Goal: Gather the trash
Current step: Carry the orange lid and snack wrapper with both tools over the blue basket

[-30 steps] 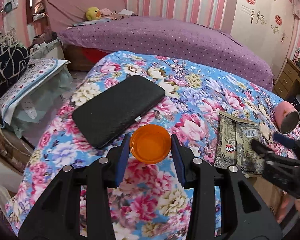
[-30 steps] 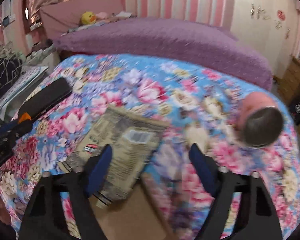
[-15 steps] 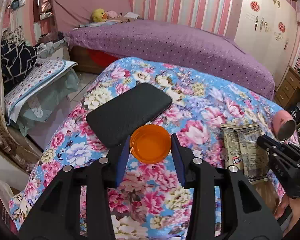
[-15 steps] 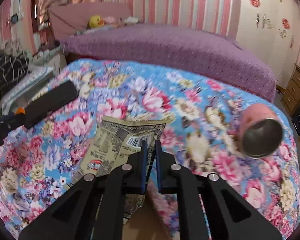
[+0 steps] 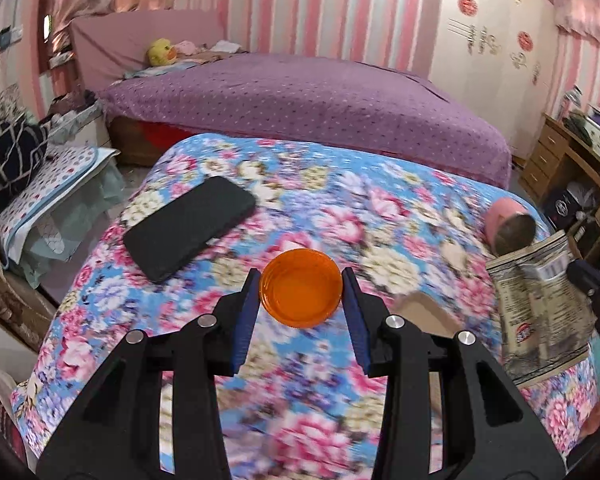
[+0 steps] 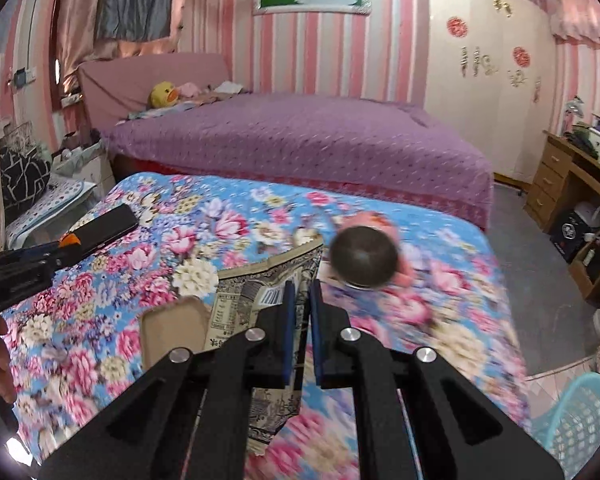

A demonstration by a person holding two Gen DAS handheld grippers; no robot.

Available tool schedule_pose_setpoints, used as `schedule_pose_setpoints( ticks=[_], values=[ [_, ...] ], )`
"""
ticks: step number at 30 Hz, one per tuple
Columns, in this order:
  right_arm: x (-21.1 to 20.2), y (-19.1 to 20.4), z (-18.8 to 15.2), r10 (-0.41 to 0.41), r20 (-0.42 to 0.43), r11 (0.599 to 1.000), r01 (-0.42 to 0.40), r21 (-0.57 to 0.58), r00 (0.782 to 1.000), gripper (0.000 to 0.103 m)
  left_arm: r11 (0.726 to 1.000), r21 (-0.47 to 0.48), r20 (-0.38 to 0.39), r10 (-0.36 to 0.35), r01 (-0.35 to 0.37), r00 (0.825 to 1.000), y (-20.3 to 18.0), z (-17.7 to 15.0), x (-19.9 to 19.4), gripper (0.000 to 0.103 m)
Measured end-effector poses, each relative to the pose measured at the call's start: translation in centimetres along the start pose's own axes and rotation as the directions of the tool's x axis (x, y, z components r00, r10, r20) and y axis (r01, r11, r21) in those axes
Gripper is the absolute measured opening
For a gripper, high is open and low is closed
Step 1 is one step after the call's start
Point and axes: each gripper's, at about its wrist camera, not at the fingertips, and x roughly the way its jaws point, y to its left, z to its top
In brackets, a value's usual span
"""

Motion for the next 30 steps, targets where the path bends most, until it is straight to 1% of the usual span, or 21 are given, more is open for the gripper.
schedule_pose_setpoints(
  ticks=[3, 6, 8, 12, 17, 20, 25, 28, 30],
  values=[
    [-2.0, -1.7, -0.8, -0.019, 0.013, 1.0, 0.019, 0.019, 1.0, 0.007, 0.999, 0.033, 0.003, -0.035, 0.035, 0.999, -2.1, -0.6, -0.9, 0.039],
    [-4.1, -3.7, -1.8, -0.044, 0.02, 0.998, 0.043, 0.04, 0.999, 0.007, 0.996, 0.082, 0.009, -0.036, 0.035, 0.999, -4.2, -1.1, -1.4, 0.039],
    [-5.4, -5.0, -2.6, -0.058, 0.026, 0.997, 0.057, 0.061, 0.998, 0.007, 0.993, 0.105, 0.007, -0.052, 0.051, 0.999, -5.4, -1.6, -1.6, 0.039],
    [-7.6, -8.1, -4.6, -0.094, 0.038, 0.99, 0.09, 0.111, 0.995, 0.007, 0.988, 0.125, 0.0, -0.086, 0.086, 0.996, -7.4, -2.2, -1.9, 0.039],
    [-9.3, -11.7, -7.4, -0.125, 0.05, 0.978, 0.115, 0.176, 0.991, 0.008, 0.986, 0.131, -0.002, -0.102, 0.102, 0.995, -9.3, -2.9, -1.9, 0.039],
    [-9.8, -13.4, -8.3, -0.139, 0.05, 0.972, 0.126, 0.2, 0.989, 0.008, 0.985, 0.134, 0.012, -0.116, 0.113, 0.993, -10.4, -3.4, -2.1, 0.039],
    [-10.4, -16.0, -9.4, -0.151, 0.049, 0.966, 0.137, 0.219, 0.987, 0.008, 0.983, 0.147, 0.054, -0.119, 0.11, 0.991, -12.4, -4.1, -2.6, 0.04],
    [-10.7, -17.4, -9.8, -0.165, 0.043, 0.963, 0.152, 0.224, 0.985, 0.008, 0.983, 0.142, 0.057, -0.125, 0.116, 0.991, -13.5, -4.5, -2.7, 0.039],
    [-11.0, -18.6, -10.0, -0.186, 0.038, 0.961, 0.174, 0.216, 0.982, 0.007, 0.981, 0.14, 0.058, -0.143, 0.134, 0.988, -14.7, -4.9, -3.0, 0.039]
  ],
)
